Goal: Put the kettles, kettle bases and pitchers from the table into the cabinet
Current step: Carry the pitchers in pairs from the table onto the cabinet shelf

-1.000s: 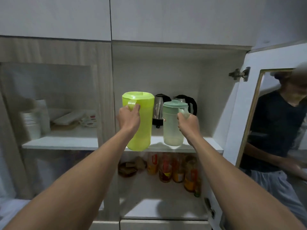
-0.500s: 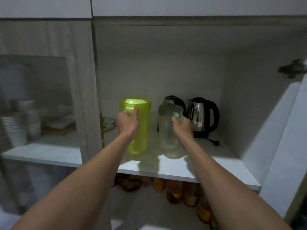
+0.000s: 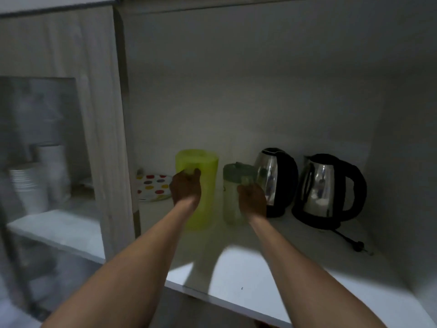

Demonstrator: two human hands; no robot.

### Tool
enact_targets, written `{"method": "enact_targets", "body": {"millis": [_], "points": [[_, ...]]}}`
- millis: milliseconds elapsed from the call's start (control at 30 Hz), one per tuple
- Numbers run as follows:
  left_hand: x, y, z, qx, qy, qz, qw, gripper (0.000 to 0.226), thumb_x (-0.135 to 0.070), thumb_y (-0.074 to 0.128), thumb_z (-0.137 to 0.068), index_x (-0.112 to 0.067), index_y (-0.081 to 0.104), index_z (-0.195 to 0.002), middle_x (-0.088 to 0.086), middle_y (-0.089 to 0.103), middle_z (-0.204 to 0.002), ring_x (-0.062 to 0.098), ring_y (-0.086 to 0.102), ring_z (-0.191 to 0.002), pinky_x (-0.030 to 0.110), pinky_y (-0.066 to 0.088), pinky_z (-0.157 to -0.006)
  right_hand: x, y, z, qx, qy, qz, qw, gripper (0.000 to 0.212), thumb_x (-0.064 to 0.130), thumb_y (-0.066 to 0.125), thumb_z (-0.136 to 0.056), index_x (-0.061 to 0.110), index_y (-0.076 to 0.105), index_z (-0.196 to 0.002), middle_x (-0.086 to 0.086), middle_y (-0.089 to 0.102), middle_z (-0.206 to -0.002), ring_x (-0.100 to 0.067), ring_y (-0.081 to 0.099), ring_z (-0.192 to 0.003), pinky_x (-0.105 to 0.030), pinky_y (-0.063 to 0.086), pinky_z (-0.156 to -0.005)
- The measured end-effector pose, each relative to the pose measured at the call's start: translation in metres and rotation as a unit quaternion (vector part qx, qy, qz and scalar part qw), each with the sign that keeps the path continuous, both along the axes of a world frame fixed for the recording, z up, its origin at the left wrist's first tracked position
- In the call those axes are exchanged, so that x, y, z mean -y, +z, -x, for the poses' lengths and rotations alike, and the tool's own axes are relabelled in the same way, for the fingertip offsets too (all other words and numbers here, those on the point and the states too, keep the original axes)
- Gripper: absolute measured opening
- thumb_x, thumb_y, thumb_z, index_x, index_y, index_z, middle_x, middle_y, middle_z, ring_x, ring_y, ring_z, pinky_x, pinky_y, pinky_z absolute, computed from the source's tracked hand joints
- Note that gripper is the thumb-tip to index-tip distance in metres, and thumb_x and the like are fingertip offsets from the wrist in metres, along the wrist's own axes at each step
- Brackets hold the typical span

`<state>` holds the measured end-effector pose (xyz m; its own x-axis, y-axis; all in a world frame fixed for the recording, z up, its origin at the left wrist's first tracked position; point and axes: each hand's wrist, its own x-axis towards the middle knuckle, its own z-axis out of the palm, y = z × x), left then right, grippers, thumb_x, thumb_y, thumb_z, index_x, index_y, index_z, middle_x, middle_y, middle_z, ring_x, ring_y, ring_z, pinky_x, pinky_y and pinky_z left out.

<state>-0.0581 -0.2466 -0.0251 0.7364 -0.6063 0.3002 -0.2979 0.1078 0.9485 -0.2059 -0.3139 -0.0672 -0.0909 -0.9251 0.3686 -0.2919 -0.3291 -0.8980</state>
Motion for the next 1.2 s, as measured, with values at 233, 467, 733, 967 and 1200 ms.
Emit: {"method": "enact_targets", "body": {"millis": [233, 467, 733, 967, 1200], "points": [[0.035, -0.014, -0.014, 0.045, 0.013, 0.027, 0.999, 0.046, -0.026, 0.063, -0.096, -0.017, 0.045, -0.054, 0.025, 0.067, -0.077, 0.04, 0.066, -0.081, 0.036, 0.038, -0.064, 0.035, -0.027, -0.021, 0.026, 0.053, 0.01, 0.998, 0.02, 0.006, 0.062, -0.091, 0.01, 0.052, -0.074, 0.0, 0.049, -0.057, -0.014, 0.046, -0.05, -0.029, 0.034, -0.053], [0.056, -0.011, -0.02, 0.054, 0.001, 0.017, 0.998, 0.046, -0.027, 0.061, -0.097, -0.018, 0.044, -0.055, 0.01, 0.057, -0.063, 0.039, 0.065, -0.078, 0.033, 0.037, -0.064, 0.059, -0.033, -0.029, 0.033, 0.067, 0.001, 0.997, 0.016, 0.024, 0.061, -0.084, 0.018, 0.048, -0.076, -0.012, 0.06, -0.073, -0.026, 0.058, -0.067, -0.044, 0.05, -0.066], [0.072, -0.012, -0.028, 0.086, 0.025, -0.011, 0.996, 0.041, -0.033, 0.058, -0.098, -0.01, 0.052, -0.065, 0.028, 0.068, -0.082, 0.043, 0.066, -0.082, 0.045, 0.052, -0.074, 0.071, -0.029, -0.032, 0.01, 0.07, -0.03, 0.997, 0.02, 0.018, 0.064, -0.09, 0.018, 0.048, -0.079, -0.009, 0.061, -0.076, -0.028, 0.061, -0.074, -0.046, 0.053, -0.07], [0.073, -0.003, -0.025, 0.076, 0.026, -0.063, 0.995, 0.053, -0.047, 0.056, -0.097, 0.003, 0.062, -0.114, 0.024, 0.067, -0.116, 0.04, 0.061, -0.111, 0.039, 0.044, -0.088, 0.067, -0.013, -0.026, -0.059, 0.075, -0.064, 0.993, 0.041, 0.031, 0.067, -0.096, 0.002, 0.052, -0.121, -0.012, 0.06, -0.102, -0.03, 0.064, -0.1, -0.028, 0.039, -0.071], [0.049, 0.005, -0.007, 0.1, 0.097, -0.109, 0.984, 0.068, -0.056, 0.068, -0.084, -0.011, 0.042, -0.128, 0.019, 0.048, -0.131, 0.041, 0.041, -0.127, 0.051, 0.04, -0.094, 0.046, 0.011, -0.001, -0.128, 0.035, -0.037, 0.99, 0.075, 0.045, 0.068, -0.094, -0.002, 0.039, -0.145, -0.025, 0.05, -0.146, -0.037, 0.049, -0.136, -0.038, 0.043, -0.105]]}}
